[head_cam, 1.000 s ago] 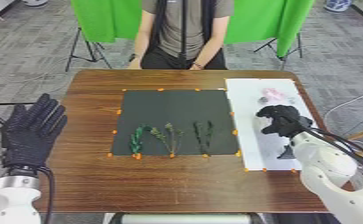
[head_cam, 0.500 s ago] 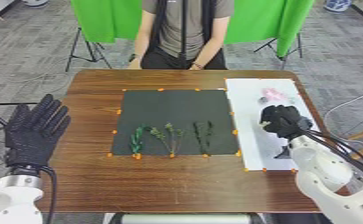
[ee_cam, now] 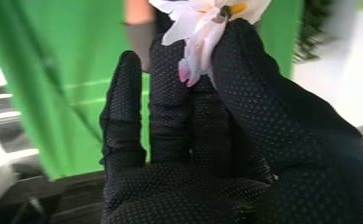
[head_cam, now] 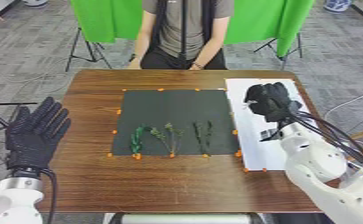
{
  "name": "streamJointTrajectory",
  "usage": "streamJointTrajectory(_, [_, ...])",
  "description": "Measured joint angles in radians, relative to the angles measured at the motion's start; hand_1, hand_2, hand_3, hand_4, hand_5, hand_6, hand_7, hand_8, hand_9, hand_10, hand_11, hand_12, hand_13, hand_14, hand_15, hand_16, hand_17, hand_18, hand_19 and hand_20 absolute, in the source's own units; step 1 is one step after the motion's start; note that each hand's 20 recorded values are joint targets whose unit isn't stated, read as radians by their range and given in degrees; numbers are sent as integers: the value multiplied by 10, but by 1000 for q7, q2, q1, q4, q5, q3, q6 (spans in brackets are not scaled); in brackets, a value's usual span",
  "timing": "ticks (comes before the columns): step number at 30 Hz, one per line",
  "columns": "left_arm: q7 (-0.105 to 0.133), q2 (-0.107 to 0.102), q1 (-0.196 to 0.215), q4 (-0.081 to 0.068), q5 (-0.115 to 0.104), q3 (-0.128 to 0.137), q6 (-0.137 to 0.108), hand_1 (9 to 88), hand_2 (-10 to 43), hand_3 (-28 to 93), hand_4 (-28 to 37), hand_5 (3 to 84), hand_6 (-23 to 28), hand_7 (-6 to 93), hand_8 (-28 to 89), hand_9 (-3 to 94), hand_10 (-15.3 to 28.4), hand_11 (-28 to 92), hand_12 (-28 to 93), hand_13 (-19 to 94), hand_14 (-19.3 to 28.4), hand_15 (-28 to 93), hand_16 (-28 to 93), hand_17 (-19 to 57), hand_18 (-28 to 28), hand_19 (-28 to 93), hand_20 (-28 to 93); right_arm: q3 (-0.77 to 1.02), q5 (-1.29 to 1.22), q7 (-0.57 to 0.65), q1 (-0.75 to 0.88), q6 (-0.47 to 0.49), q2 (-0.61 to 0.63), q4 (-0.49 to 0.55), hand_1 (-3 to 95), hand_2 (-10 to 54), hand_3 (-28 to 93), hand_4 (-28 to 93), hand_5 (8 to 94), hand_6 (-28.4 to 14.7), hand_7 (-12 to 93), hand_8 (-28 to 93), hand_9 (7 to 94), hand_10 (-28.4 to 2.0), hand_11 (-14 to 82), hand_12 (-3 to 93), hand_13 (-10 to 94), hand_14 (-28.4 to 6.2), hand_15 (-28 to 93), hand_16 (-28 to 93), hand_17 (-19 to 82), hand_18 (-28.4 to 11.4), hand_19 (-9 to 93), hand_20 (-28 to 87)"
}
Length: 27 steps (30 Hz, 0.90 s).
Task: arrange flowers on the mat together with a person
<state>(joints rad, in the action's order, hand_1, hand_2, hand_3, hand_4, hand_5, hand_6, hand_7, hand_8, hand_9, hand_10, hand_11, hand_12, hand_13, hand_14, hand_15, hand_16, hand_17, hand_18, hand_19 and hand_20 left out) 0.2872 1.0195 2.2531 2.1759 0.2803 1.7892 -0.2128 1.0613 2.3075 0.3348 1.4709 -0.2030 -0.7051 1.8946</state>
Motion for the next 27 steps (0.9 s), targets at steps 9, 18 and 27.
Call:
streamJointTrajectory(9, [3,0,2,0,-1,-3,-8,270,118,678,-283,414,78,114,-98,324,124,155,58,211,115,185,-63,-57,109,241,86,-270,-42,-135,-283,-2,-161,-72,630,-90,664,-283,588,75,441,-99,738,-35,160,504,568,-17,469,550,225,-134,576,330])
streamJointTrajectory(18, [7,-8,-4,0,-15,-23,-30,258,150,629,-283,415,79,113,-98,325,125,157,58,212,116,190,-64,-56,108,245,88,-402,-107,-219,-447,112,-391,-224,628,-90,667,-283,587,75,442,-100,738,-35,161,504,569,-19,470,549,226,-135,577,331])
streamJointTrajectory(27, [19,-21,-27,-4,-45,-30,-59,304,184,481,-283,414,80,108,-94,326,126,158,58,213,117,189,-65,-55,108,244,88,-551,-134,-195,-505,151,-525,-316,617,-95,694,-283,580,88,446,-113,733,-32,167,497,565,-18,475,544,225,-137,580,330])
